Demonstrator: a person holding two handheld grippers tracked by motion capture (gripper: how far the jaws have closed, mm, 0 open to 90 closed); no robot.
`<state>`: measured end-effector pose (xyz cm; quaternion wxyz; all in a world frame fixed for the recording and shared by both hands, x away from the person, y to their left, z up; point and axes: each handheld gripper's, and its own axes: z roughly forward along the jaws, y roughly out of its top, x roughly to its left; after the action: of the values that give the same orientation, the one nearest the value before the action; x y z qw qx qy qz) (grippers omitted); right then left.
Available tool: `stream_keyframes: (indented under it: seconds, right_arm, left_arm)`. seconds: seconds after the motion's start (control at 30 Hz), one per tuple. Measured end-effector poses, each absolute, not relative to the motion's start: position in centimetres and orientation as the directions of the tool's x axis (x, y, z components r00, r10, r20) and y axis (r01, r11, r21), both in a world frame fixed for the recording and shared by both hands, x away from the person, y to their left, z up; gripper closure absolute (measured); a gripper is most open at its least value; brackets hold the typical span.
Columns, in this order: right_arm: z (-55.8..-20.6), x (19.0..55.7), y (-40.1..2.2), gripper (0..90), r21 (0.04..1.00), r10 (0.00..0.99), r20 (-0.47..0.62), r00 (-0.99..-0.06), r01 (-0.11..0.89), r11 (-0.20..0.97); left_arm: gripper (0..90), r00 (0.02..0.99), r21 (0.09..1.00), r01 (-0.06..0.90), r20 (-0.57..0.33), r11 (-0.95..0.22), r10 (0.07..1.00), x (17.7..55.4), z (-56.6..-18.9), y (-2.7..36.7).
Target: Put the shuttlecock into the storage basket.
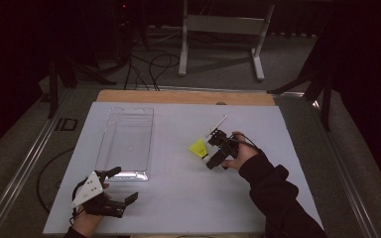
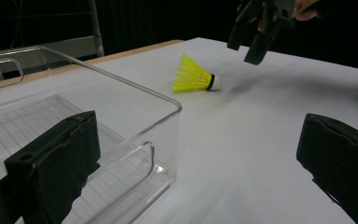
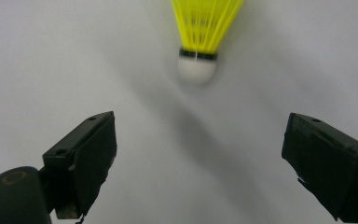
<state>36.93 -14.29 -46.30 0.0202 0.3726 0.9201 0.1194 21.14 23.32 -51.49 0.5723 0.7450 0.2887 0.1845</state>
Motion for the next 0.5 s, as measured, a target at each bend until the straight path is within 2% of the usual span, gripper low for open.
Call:
stream_keyframes:
  seconds: [0.27, 0.5]
  right_arm:
    - [-46.1, 38.2, -13.0, 13.4, 0.275, 0.651, 0.015, -0.759, 0.629, 0.727]
    - [-46.4, 38.8, -12.2, 16.4, 0.286, 0.679, 0.004, -0.734, 0.652, 0.703]
  left_arm:
    - [0.3, 0.767, 0.959, 0.218, -0.054, -0.181, 0.639, 21.2, -51.5, 23.3]
    - [0.3, 0.768, 0.959, 0.218, -0.054, -0.180, 0.638, 21.1, -51.5, 23.3]
